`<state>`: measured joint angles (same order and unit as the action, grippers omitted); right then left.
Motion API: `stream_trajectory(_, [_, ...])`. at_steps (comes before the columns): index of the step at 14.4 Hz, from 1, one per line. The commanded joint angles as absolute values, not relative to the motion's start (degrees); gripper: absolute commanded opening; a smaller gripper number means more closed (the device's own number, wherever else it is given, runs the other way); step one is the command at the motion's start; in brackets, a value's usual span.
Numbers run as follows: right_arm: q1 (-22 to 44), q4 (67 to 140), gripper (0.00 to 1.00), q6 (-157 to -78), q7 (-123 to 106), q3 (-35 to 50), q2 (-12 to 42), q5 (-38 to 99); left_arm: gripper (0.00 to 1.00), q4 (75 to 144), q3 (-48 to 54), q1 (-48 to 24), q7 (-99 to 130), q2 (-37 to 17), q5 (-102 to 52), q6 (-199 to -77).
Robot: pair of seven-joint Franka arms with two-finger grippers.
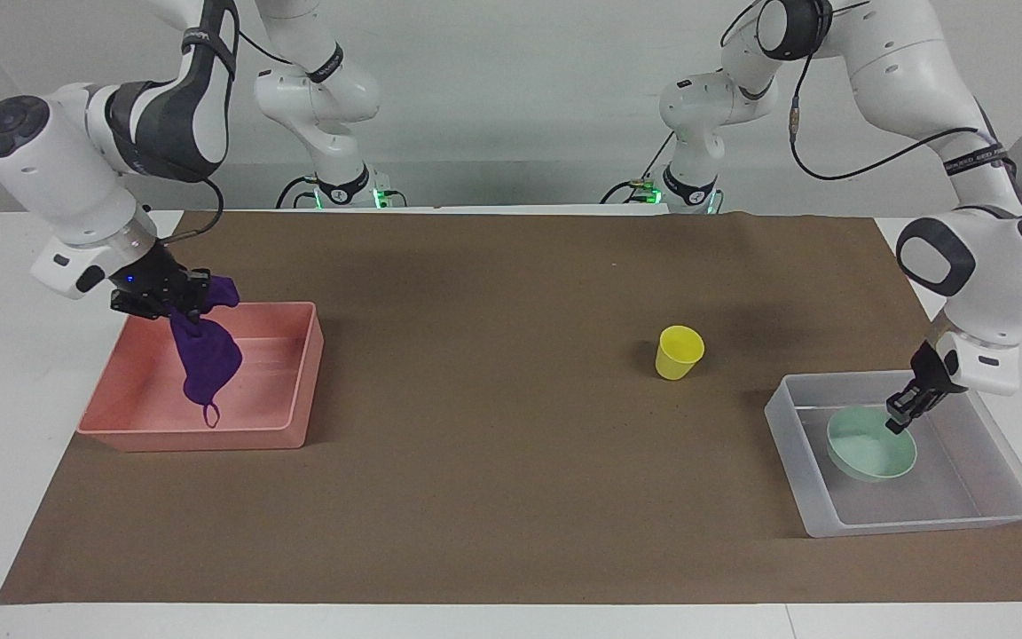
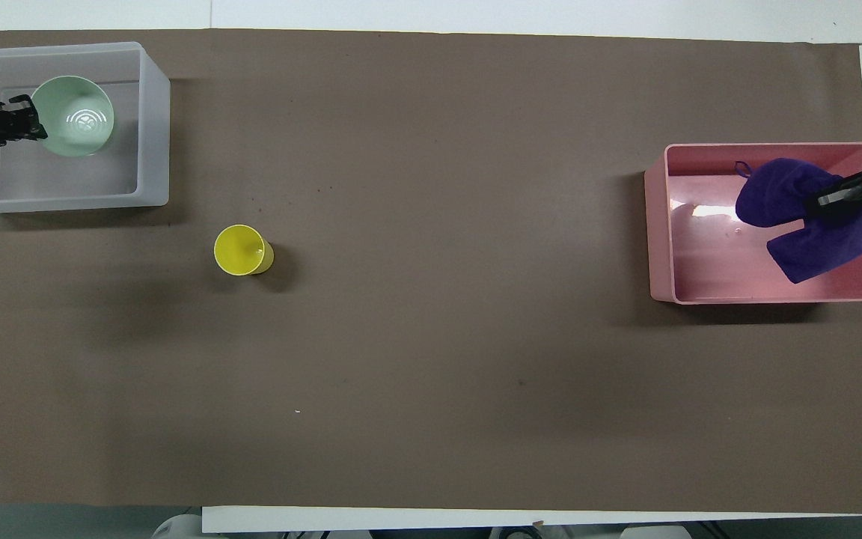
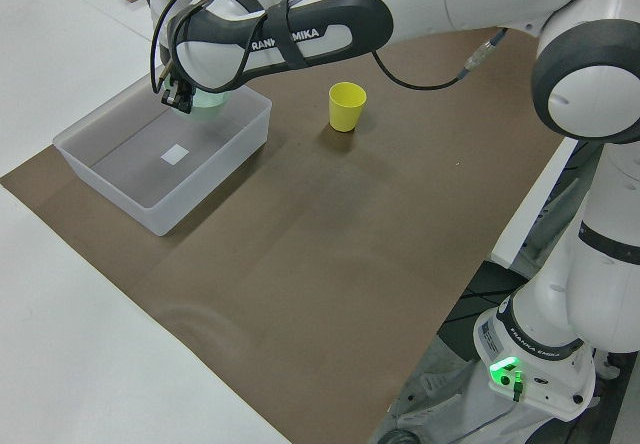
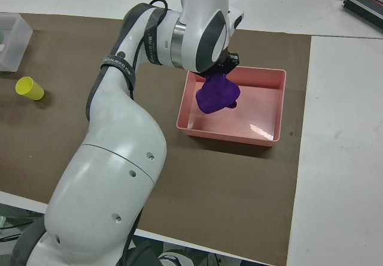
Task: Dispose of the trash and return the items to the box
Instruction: 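Place the bowl in the clear box while the right gripper drops the cloth, then reach the left gripper to the yellow cup while the right gripper withdraws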
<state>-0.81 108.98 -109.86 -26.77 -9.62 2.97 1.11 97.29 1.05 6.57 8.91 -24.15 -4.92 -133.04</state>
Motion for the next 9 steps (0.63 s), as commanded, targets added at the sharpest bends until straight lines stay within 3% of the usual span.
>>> stream_trajectory(1, [-0.09,113.20,0.00,-116.26,-25.67,-8.96,5.26,1.05,0.00,97.28,0.88,7.03,9.40,-25.58,-5.27,-133.68])
stream_trajectory(2, [0.35,113.99,0.01,-119.06,-25.66,-8.96,6.84,1.05,0.10,97.38,0.97,7.81,9.40,-25.66,-5.36,-133.68])
stream_trajectory(3, [0.44,115.21,0.05,-121.09,-25.66,-8.96,7.20,1.05,0.59,97.03,0.97,7.82,9.49,-25.49,-6.23,-133.16])
stream_trajectory(4, [0.79,116.01,0.13,-121.37,-25.49,-8.79,7.03,1.05,1.00,96.94,0.97,7.65,9.67,-25.49,-6.59,-132.81])
stream_trajectory(6, [2.02,115.23,0.66,-120.68,-23.74,-8.79,7.12,1.05,1.00,95.20,0.88,7.73,10.89,-24.44,-6.68,-129.66])
stream_trajectory(8, [2.11,113.13,0.95,-118.67,-22.42,-8.44,7.03,1.14,1.00,93.96,0.88,6.60,11.07,-20.93,-5.19,-126.40])
stream_trajectory(9, [2.20,111.72,0.99,-116.56,-21.46,-8.18,6.68,1.32,1.00,94.56,0.97,5.37,11.16,-18.39,-4.49,-126.04])
